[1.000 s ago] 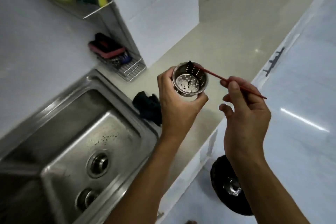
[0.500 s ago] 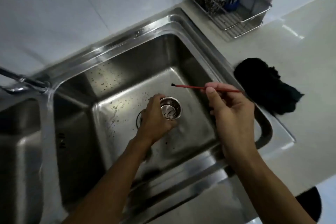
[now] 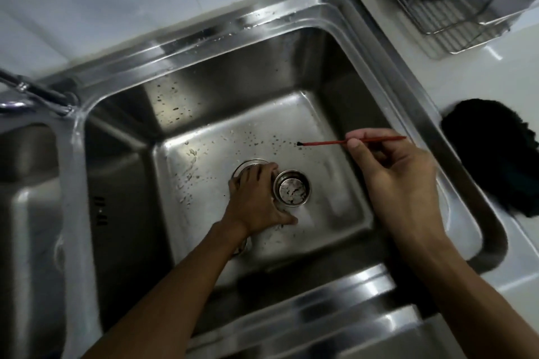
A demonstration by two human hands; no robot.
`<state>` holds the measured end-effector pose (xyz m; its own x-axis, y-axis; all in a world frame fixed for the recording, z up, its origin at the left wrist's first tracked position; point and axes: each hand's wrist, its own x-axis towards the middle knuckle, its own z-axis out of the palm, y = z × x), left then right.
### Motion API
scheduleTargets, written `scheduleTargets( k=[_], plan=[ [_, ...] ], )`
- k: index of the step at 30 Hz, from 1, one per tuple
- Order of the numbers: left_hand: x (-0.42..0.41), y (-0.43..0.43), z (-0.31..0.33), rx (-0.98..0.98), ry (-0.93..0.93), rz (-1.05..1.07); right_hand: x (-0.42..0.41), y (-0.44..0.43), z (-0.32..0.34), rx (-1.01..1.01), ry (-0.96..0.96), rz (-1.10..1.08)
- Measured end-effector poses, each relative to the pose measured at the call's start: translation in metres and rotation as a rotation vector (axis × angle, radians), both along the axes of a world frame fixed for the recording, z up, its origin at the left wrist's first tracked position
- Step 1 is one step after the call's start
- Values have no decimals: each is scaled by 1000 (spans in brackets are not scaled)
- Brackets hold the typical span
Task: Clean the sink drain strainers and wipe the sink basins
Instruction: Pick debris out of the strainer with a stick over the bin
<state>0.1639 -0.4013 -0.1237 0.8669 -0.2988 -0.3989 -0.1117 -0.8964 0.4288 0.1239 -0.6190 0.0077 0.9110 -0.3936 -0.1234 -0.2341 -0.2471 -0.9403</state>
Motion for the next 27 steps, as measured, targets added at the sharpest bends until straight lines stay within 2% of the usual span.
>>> scheduleTargets(
  k=[5,9,14,19,23,27],
  plan=[
    [-23,51,16,319,114,-179,3,10,4,24,-21,24],
    [-44,73,19,378,130,-252,2,15,2,32,-45,58],
    [-50,69,29,261,66,-98,-15,12,7,68,-99,67],
    [-51,42,75,37,-172,-56,-52,-7,26,79,-167,28],
    [-54,-22,130,-99,-340,-62,-95,-39,53,70,-223,-17],
    [-73,-116,176,-251,-498,-150,-143,-95,76,76,-259,-162]
  ],
)
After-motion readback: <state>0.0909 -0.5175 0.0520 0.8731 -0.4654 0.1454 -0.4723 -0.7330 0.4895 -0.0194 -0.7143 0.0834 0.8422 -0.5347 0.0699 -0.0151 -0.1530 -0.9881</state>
